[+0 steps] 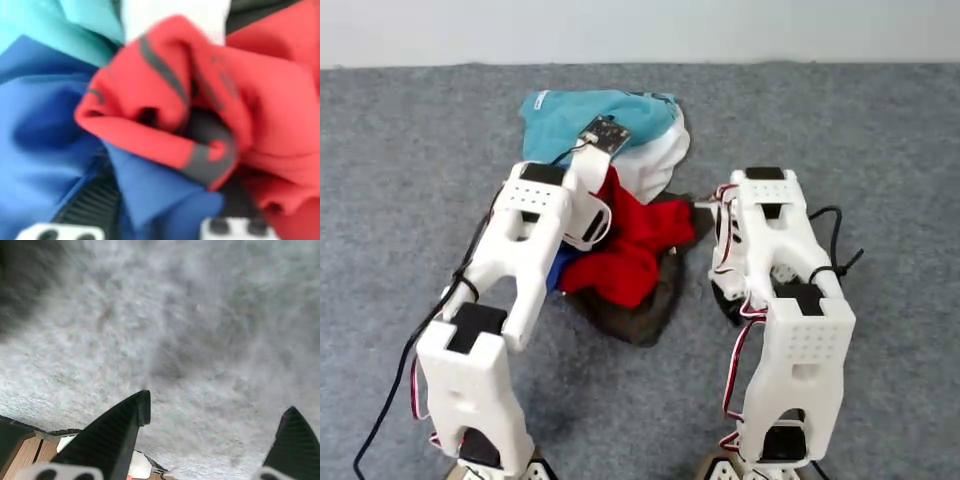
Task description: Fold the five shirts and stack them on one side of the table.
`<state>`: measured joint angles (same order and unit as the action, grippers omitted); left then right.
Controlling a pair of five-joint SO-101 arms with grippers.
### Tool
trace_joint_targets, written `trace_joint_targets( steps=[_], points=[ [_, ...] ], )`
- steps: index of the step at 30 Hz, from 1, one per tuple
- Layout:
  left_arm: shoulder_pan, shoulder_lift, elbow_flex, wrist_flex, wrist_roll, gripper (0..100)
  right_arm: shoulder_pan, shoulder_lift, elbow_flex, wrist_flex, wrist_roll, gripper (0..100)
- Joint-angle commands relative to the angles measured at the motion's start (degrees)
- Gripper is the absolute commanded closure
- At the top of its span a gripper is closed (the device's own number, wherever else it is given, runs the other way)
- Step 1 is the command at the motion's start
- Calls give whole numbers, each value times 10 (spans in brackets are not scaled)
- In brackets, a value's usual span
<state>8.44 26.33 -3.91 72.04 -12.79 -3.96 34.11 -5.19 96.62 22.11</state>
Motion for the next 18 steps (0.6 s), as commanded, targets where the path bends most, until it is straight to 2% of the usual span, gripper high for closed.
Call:
trace_joint_targets(
  steps=[1, 5, 8, 18],
  points=[
    [-15, -17, -61, 115, -8, 989, 0, -2, 24, -23, -6, 601],
    [-57, -74, -156, 219, -8, 988, 0, -2, 47, -46, -6, 601],
    [-119, -121, -205, 253, -8, 988, 0, -2, 62, -62, -6, 601],
    [-371, -251, -287, 244, -4, 988, 0, -3, 84, -86, -7, 601]
  ],
)
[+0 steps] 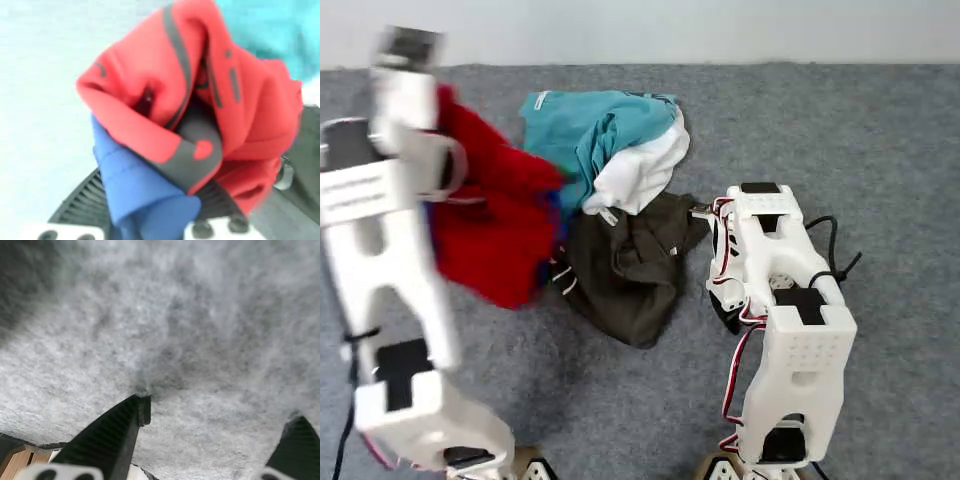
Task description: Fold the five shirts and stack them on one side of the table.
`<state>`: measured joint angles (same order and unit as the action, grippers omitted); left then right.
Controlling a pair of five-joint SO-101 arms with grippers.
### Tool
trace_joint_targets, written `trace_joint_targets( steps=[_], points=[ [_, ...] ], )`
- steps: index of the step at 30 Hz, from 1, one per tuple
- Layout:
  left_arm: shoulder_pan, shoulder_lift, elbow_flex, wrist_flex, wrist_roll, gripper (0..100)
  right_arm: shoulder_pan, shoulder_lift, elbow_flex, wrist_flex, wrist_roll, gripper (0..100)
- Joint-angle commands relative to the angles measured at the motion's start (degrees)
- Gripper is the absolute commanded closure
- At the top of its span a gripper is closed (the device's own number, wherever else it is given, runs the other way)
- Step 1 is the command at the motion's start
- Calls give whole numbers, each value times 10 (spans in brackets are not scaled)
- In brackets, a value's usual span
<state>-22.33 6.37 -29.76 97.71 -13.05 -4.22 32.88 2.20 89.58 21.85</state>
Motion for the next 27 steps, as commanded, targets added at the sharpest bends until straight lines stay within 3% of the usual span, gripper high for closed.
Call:
trace_joint_targets(
  steps=[1, 6, 17, 23, 27],
  points=[
    [-84, -58, -29, -22, -2, 988, 2, 9, 10, -15, -4, 601],
    [-145, -76, -29, -63, -1, 988, 2, 9, 10, -16, -4, 601],
    [-153, -74, -29, -74, 0, 987, 2, 8, 11, -23, -4, 601],
    [-203, -73, -1, -180, 33, 983, 2, 8, 11, -23, -2, 601],
    [-203, -72, 86, -185, -4, 872, 2, 8, 11, -24, -1, 601]
  ],
)
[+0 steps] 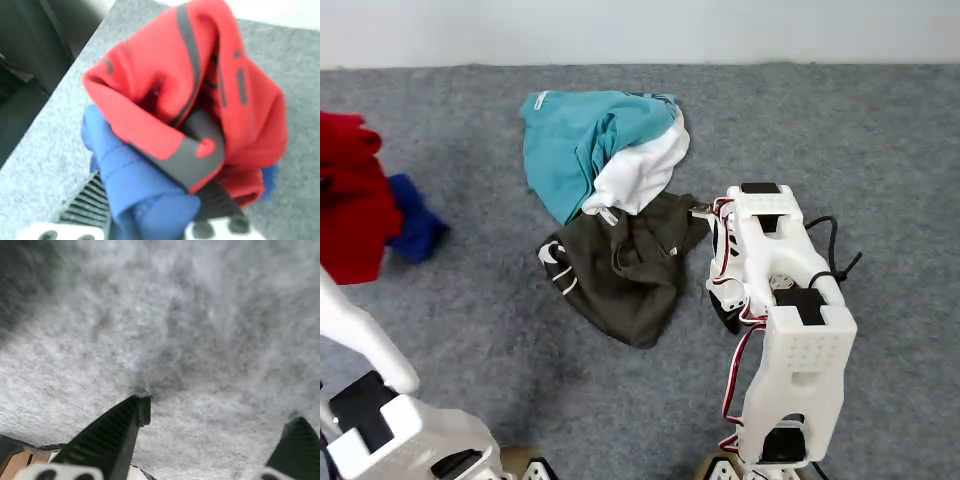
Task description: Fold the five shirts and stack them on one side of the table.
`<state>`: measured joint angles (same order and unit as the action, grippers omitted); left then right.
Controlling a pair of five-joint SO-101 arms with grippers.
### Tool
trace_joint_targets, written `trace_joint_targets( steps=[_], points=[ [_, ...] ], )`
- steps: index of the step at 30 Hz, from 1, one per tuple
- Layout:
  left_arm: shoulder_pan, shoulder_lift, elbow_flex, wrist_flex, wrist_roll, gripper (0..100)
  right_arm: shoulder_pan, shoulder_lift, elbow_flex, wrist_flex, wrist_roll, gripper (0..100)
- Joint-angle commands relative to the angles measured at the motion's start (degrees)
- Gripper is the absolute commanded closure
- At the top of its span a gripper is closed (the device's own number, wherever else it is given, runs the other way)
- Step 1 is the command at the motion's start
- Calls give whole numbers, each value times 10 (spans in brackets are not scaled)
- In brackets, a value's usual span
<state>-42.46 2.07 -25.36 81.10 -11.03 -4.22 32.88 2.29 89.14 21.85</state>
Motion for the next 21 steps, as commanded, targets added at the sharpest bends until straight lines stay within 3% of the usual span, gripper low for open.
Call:
trace_joint_targets(
  steps=[1, 5, 12, 15, 19, 21],
  points=[
    [-2, -29, 69, -20, -32, 825, 2, 8, 11, -20, -1, 601],
    [-5, -6, 128, -28, -40, 690, 2, 8, 11, -20, -1, 601],
    [-4, 18, 121, -17, -40, 686, 2, 8, 11, -20, 0, 601],
    [17, 18, 73, 55, -41, 685, 2, 8, 11, -20, 0, 601],
    [97, 18, -29, 189, -70, 685, 2, 8, 11, -20, 0, 601],
    [142, 10, -56, 196, -61, 686, 2, 8, 11, -20, 0, 601]
  ],
)
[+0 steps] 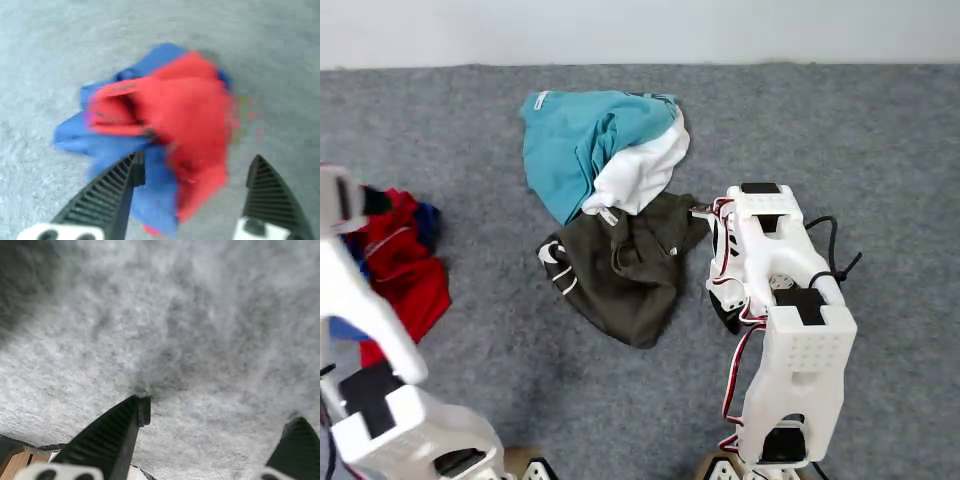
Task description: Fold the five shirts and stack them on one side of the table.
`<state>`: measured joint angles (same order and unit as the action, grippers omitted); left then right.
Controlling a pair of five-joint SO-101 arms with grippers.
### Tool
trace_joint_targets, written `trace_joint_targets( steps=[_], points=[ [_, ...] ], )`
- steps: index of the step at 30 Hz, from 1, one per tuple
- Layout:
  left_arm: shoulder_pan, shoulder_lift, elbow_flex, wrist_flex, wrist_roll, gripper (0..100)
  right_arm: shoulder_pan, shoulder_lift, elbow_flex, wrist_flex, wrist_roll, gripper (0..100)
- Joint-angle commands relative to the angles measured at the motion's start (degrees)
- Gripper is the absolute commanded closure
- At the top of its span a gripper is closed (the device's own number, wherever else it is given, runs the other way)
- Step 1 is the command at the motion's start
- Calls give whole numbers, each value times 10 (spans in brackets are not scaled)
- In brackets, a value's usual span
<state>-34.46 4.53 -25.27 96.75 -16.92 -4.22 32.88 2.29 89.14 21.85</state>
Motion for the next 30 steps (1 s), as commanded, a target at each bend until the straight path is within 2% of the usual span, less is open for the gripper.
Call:
trace_joint_targets(
  steps=[1, 8, 13, 19, 23, 27, 30],
  points=[
    [82, -25, -57, 40, 1, 686, 2, 8, 11, -20, 0, 601],
    [219, -31, 5, 4, 17, 686, 2, 8, 11, -20, 0, 601],
    [283, 70, 82, -65, 15, 685, 2, 8, 11, -20, 0, 601],
    [375, 204, 54, -98, -18, 685, 2, 8, 11, -20, 0, 601],
    [395, 281, -13, -118, -21, 685, 2, 8, 11, -20, 0, 601],
    [374, 378, -93, -164, -18, 686, 2, 8, 11, -20, 0, 601],
    [367, 450, -162, -168, -18, 686, 2, 8, 11, -20, 0, 601]
  ],
)
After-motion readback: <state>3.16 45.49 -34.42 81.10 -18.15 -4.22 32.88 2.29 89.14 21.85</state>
